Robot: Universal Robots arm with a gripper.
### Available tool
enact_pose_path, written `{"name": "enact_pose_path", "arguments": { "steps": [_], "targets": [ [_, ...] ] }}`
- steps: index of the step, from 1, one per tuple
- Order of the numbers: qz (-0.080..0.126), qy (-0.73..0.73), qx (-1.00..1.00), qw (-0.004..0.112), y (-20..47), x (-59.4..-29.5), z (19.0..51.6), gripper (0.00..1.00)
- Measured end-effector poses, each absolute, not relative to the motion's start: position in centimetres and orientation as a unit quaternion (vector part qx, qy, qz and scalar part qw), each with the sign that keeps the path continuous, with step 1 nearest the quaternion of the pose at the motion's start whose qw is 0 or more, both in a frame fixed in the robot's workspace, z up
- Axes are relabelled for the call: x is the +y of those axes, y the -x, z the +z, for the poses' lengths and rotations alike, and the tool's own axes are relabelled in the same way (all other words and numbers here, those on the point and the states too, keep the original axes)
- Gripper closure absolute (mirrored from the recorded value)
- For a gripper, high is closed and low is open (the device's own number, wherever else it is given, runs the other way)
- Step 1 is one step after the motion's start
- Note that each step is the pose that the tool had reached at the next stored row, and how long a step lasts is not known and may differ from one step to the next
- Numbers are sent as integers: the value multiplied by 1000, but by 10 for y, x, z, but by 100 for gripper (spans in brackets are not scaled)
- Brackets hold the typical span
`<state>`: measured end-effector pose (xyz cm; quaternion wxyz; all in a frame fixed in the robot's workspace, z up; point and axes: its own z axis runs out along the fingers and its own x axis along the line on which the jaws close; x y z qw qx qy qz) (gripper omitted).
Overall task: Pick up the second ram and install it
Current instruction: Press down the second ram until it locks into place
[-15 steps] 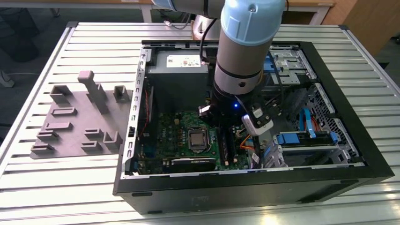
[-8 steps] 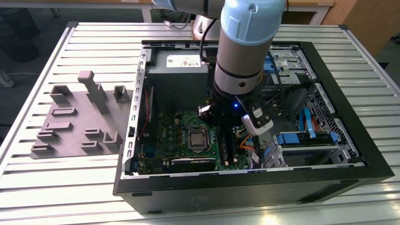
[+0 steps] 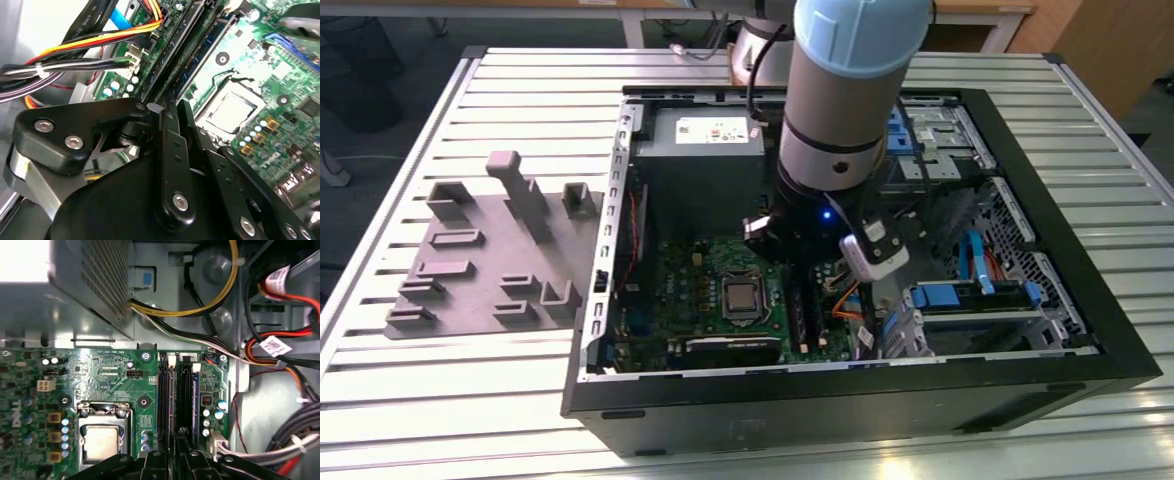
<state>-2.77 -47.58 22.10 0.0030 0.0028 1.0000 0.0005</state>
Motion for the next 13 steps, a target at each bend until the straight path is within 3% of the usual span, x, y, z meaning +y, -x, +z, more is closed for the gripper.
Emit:
{"name": "enact_pose_path", "arguments": {
  "steps": [7,9,13],
  "targets": [
    [1,-3,1000,2,28,-476,235,80],
    [1,-3,1000,2,28,-476,236,89],
    [0,-3,1000,2,28,-476,236,89]
  ]
}}
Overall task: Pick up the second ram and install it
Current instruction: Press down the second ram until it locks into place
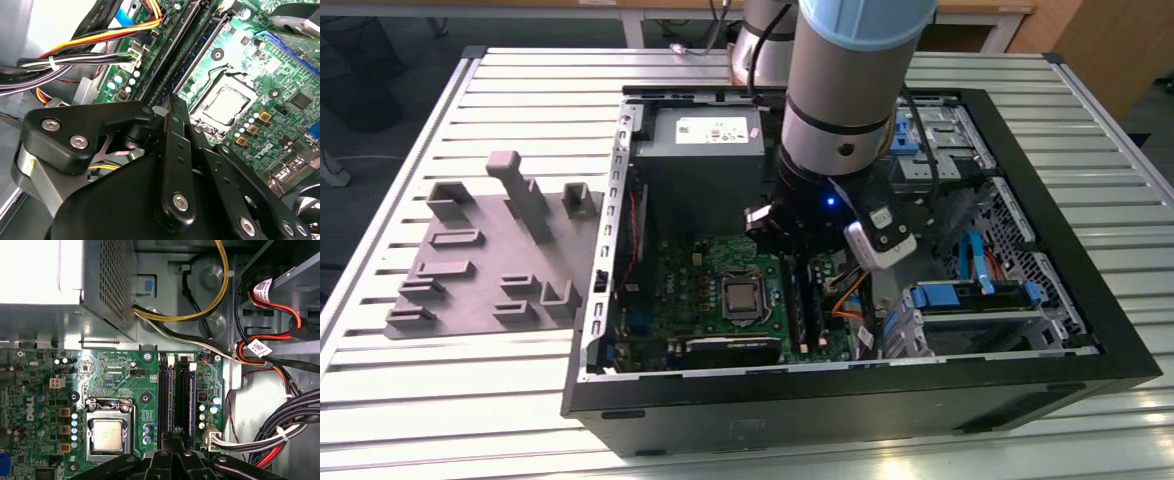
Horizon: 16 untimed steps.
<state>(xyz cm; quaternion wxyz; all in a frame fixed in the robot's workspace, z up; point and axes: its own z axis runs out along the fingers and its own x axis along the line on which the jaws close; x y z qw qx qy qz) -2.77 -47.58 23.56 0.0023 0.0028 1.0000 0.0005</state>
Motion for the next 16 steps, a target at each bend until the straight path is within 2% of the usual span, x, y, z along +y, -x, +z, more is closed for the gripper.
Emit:
{"name": "enact_pose_path", "arguments": {
  "steps": [16],
  "targets": [
    [0,-3,1000,2,27,-476,214,89]
  ]
}}
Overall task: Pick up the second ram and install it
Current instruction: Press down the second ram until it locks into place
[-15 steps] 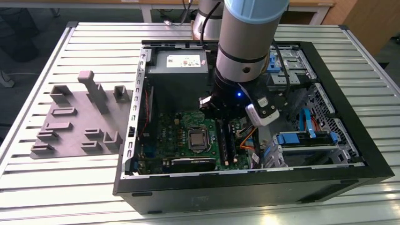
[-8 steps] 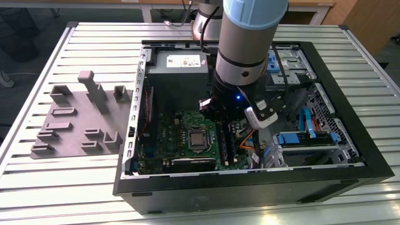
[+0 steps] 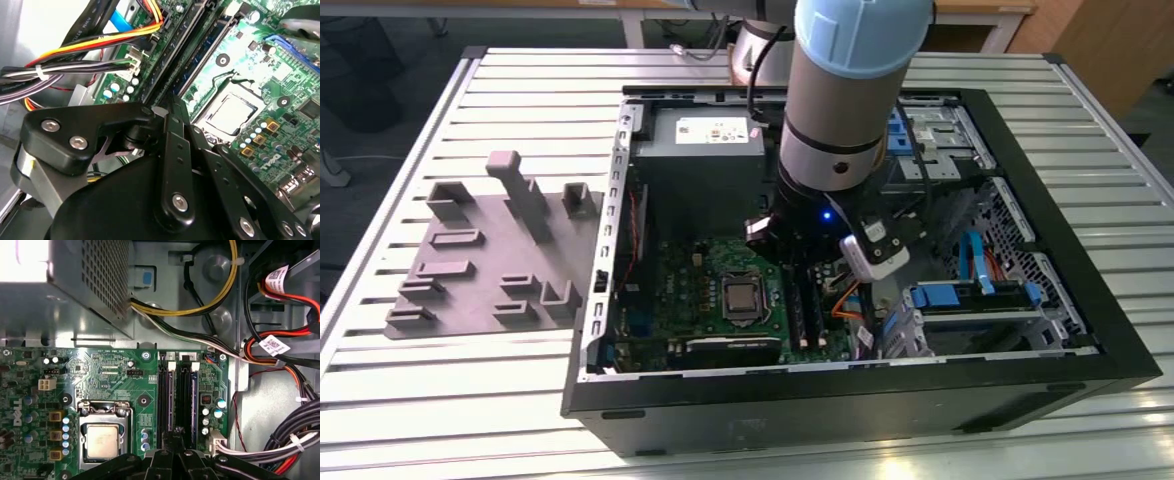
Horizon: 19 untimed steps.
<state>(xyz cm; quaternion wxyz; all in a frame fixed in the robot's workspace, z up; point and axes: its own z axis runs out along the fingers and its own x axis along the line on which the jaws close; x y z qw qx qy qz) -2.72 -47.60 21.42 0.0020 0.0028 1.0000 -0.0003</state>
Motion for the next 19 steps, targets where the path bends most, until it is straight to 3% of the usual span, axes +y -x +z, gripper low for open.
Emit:
{"name": "enact_pose_path", "arguments": {
  "steps": [19],
  "targets": [
    [0,-3,1000,2,27,-476,234,89]
  ]
}}
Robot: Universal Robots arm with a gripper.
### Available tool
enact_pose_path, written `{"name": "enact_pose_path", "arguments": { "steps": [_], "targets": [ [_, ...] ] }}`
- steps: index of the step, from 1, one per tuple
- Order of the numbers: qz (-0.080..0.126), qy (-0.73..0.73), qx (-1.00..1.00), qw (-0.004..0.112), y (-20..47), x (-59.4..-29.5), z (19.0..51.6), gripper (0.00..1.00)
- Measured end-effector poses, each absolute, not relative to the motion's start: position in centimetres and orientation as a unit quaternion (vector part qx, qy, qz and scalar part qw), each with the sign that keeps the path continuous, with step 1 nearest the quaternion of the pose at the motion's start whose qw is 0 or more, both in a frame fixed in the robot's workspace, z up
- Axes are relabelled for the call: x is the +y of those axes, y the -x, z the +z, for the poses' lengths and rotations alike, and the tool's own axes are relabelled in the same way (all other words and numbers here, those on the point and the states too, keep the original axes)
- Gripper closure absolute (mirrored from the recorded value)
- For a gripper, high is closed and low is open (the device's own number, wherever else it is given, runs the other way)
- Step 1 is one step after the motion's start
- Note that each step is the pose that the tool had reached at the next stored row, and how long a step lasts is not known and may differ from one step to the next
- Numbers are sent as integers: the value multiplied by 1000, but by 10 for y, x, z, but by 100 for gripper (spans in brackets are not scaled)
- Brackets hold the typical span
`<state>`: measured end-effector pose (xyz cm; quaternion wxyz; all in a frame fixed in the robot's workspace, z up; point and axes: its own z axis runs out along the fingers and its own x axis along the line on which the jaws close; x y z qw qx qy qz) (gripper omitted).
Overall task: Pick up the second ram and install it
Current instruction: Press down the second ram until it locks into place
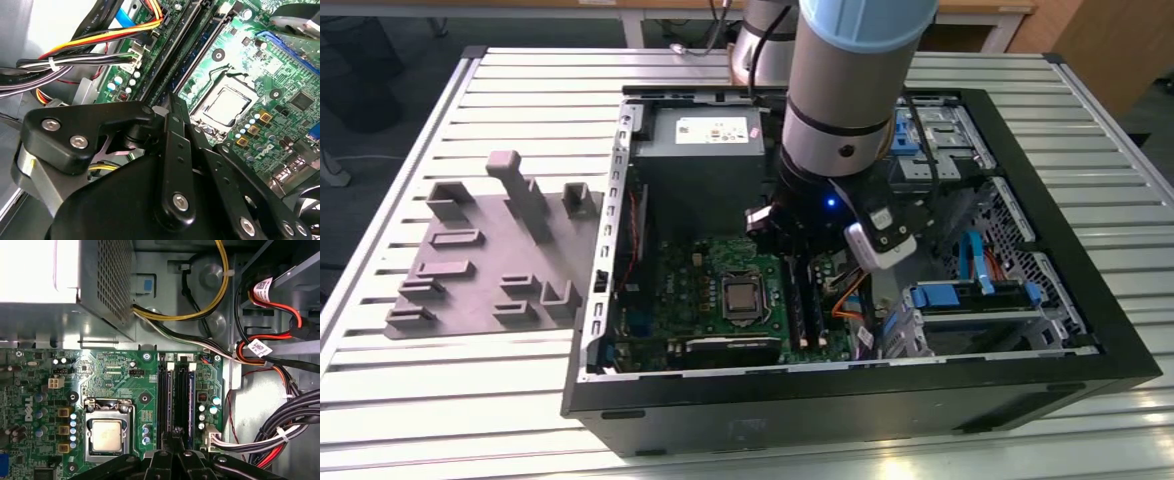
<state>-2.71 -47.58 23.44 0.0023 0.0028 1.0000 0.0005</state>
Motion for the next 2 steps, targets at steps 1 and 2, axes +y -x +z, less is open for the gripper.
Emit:
{"name": "enact_pose_path", "arguments": {
  "steps": [1,2],
  "targets": [
    [0,-3,1000,2,27,-476,234,89],
    [0,-3,1000,2,27,-476,235,89]
  ]
}}
